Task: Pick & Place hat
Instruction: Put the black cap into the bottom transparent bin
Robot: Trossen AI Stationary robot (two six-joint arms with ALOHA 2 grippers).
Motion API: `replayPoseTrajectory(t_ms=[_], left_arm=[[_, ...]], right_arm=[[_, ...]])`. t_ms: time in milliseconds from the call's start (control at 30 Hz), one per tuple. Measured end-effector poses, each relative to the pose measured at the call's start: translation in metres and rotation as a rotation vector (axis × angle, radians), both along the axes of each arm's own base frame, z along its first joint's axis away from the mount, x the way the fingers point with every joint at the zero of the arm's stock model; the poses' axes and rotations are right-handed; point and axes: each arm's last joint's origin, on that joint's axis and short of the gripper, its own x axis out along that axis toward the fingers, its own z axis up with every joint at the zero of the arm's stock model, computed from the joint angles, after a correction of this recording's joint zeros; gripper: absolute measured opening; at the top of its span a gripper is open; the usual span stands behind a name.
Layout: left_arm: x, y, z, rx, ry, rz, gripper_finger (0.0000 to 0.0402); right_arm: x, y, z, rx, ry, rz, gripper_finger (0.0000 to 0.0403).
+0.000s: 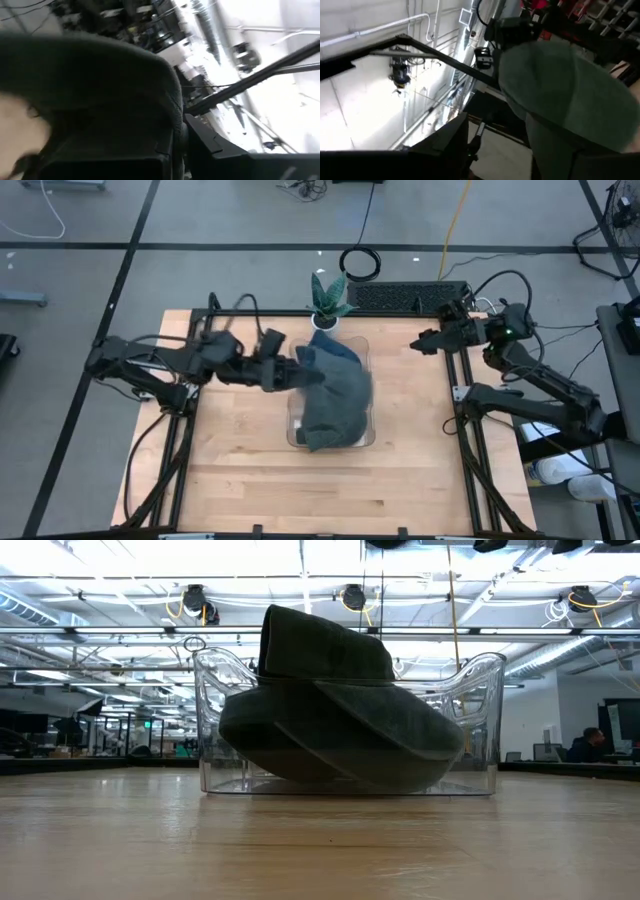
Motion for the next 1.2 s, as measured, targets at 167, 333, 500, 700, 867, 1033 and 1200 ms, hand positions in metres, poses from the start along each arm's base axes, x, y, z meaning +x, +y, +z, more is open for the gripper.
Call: replayPoseTrajectory(t_ms=[167, 333, 500, 700, 867, 1033, 1200], left_arm=[[0.022, -0.002, -0.016, 0.016, 0.025, 0.014, 0.0028], [0.035, 0.002, -0.028, 0.004, 0.057, 0.046, 0.0028], [0.044, 0.006, -0.037, -0.013, 0.082, 0.063, 0.0028], [0.051, 0.014, -0.042, -0.021, 0.084, 0.075, 0.0028], [0.052, 0.016, -0.042, -0.027, 0.08, 0.067, 0.0028], [0.052, 0.021, -0.042, -0.028, 0.083, 0.054, 0.0028], [0.053, 0.027, -0.043, -0.029, 0.087, 0.038, 0.0028]], right_arm=[[-0.012, 0.004, 0.005, -0.128, -0.066, -0.055, 0.0186], [-0.032, 0.018, 0.014, -0.251, -0.189, -0.154, 0.0188], [-0.052, 0.032, 0.018, -0.304, -0.274, -0.297, 0.0185], [-0.068, 0.043, -0.003, -0.33, -0.282, -0.444, 0.0187], [-0.076, 0.047, -0.039, -0.279, -0.286, -0.494, 0.0185], [-0.079, 0.048, -0.065, -0.255, -0.288, -0.537, 0.0184], [-0.077, 0.044, -0.1, -0.239, -0.274, -0.635, 0.0184]])
